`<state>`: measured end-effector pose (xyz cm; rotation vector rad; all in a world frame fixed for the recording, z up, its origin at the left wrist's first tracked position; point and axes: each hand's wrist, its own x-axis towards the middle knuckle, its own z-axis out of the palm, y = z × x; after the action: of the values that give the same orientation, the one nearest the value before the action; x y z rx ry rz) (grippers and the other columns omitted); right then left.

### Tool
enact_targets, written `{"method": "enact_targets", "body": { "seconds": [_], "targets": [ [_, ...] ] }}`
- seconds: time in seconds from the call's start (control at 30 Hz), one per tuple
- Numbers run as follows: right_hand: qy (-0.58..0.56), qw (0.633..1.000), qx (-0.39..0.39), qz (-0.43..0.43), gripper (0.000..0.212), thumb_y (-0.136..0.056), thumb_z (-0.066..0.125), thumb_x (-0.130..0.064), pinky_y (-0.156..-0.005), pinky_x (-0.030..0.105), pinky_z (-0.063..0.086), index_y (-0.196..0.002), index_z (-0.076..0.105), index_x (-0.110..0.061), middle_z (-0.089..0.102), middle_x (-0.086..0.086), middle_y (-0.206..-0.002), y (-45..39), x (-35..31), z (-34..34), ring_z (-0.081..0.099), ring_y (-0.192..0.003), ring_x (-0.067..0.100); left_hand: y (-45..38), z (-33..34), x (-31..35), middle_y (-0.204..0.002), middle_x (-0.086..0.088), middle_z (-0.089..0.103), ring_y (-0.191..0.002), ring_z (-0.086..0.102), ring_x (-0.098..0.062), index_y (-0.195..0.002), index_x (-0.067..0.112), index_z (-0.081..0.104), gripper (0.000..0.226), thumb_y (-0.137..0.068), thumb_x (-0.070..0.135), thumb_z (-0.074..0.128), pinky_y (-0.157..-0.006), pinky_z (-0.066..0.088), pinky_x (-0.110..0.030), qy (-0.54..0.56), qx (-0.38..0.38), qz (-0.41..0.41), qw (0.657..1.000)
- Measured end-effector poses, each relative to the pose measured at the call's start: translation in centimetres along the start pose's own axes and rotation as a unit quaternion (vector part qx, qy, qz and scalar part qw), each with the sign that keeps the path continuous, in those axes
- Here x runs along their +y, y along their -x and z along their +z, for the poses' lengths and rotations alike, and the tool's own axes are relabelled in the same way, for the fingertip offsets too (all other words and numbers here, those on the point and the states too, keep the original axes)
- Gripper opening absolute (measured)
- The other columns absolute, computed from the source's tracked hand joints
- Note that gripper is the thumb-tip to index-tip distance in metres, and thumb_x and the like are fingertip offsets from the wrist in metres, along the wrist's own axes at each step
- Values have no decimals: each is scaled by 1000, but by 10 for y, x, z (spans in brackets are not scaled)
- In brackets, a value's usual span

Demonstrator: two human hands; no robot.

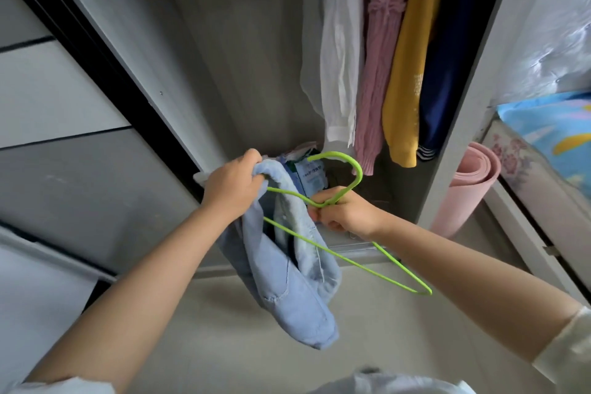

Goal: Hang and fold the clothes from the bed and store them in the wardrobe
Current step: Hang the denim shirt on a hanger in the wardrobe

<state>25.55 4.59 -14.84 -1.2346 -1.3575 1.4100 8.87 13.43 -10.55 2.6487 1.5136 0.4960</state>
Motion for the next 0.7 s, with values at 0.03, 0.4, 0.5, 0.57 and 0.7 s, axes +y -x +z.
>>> {"method": "enact_targets", "body": {
  "seconds": [0.03, 0.4, 0.5, 0.57, 0.7],
  "targets": [
    [-16, 1000, -7, 17, 7, -55, 40, -5, -36, 11, 20, -57, 46, -5, 32, -8, -39, 2, -3, 3, 25, -34, 3, -1, 1, -3, -96, -24, 60, -93, 56, -40, -95, 2, 52, 14, -90, 13, 44, -70, 34, -39, 27, -1, -41, 999],
    [-92, 994, 38, 38, 16, -49, 35, -3, -39, 8, 16, -59, 47, -6, 26, -7, -37, 29, 7, 8, 18, -34, 5, 10, 15, 12, -92, -24, 61, -91, 56, -42, -68, 13, 42, 25, -71, 35, 31, -62, 28, -34, 38, -60, -5, 997],
    [-126, 991, -8, 34, 19, -47, 41, -3, -39, 12, 22, -64, 49, -5, 32, 0, -46, 34, 11, 2, 26, -36, 9, 10, 15, 18, -73, -18, 59, -87, 56, -41, -58, 22, 28, 22, -65, 43, 22, -61, 26, -34, 70, -27, 15, 997],
    [-189, 977, -95, 8, 31, -49, 64, -15, -44, 20, 37, -77, 55, -3, 46, 8, -52, 34, 10, -5, 44, -44, 13, 4, 9, 19, -69, -18, 59, -84, 56, -41, -64, 14, 42, 49, -55, 51, 12, -60, 23, -32, 59, 7, 37, 998],
    [-303, 943, -133, -24, 60, -55, 73, -67, -58, 26, 51, -87, 74, -15, 61, 2, -65, 31, 4, -17, 61, -66, 15, -14, -11, 16, -67, -23, 57, -69, 52, -41, -58, 18, 38, 41, -52, 50, 14, -58, 22, -31, 74, 69, 62, 993]
  ]
}}
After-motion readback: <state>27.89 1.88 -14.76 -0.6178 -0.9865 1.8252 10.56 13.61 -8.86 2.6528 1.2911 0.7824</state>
